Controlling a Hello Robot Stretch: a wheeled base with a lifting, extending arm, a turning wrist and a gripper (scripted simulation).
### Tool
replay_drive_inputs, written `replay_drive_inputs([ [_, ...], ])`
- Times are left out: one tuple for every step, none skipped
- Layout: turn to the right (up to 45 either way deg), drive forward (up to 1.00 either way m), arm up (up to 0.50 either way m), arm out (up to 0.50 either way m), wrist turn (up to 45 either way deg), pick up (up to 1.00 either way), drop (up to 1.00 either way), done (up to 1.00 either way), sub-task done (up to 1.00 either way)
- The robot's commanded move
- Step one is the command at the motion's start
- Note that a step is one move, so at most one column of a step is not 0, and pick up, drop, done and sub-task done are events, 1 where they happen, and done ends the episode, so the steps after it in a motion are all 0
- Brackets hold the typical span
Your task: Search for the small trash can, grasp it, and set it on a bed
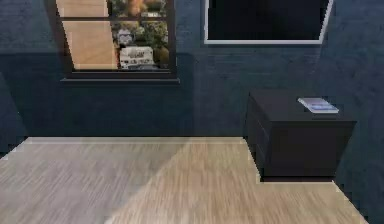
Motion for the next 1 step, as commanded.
replay_drive_inputs([
  [-45.0,0.0,0.0,0.0,0.0,0.0,0.0,0.0,0.0],
])
